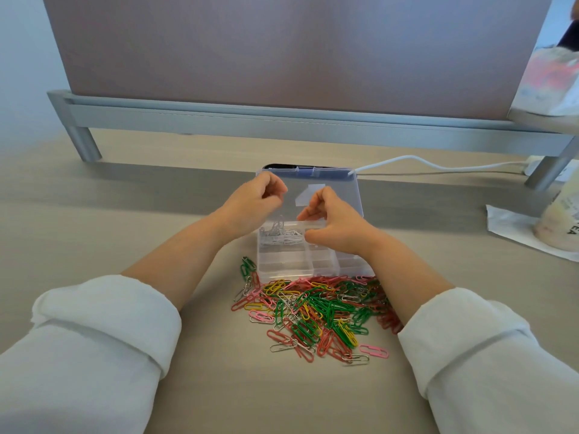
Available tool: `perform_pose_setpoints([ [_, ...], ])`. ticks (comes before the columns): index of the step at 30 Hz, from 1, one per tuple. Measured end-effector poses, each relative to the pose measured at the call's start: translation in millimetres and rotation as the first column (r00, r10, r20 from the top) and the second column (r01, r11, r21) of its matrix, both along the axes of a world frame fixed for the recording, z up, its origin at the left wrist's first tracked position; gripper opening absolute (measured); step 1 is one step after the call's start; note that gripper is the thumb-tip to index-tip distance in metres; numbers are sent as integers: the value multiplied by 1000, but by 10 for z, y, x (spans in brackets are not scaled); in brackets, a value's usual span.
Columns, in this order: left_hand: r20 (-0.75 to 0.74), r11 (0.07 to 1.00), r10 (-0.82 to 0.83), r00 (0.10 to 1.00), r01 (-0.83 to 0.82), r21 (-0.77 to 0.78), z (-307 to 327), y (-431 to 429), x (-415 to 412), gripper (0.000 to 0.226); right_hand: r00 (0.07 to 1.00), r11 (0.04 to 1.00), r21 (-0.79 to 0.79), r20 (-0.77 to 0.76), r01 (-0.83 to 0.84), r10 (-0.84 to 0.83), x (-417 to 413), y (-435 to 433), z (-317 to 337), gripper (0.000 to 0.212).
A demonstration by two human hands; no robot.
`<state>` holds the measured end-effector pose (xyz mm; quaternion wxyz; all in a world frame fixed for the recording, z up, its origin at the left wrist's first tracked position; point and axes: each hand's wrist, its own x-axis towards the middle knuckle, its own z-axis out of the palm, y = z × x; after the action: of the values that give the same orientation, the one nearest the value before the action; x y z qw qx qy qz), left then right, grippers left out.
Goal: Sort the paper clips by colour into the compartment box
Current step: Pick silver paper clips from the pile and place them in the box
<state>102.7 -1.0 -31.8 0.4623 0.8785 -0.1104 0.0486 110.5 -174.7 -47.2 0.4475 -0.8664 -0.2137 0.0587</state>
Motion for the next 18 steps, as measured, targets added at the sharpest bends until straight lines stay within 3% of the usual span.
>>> perform_pose_setpoints([
  [2,123,908,-59,991,2,420,-32,94,16,29,1000,1000,2,6,-5,5,4,-1,-6,34],
  [3,147,858,-102,984,12,513,-44,131,4,32,1000,1000,6,7,-7,7,6,1,-9,34],
  [7,204,855,-175,963,46,517,-7,155,-84,35,1000,1000,23,14,-19,19,4,9,-10,39],
  [10,153,797,-243,958,107,594,-1,131,-115,29,999,1000,15,24,-21,21,2,16,-9,41],
  [13,85,746,-272,959,155,647,29,147,-148,42,999,1000,7,31,-22,22,9,6,-10,40],
  [18,51,555,-297,954,129,822,55,205,-152,30,985,988,-150,159,-38,62,-50,-25,122,20],
])
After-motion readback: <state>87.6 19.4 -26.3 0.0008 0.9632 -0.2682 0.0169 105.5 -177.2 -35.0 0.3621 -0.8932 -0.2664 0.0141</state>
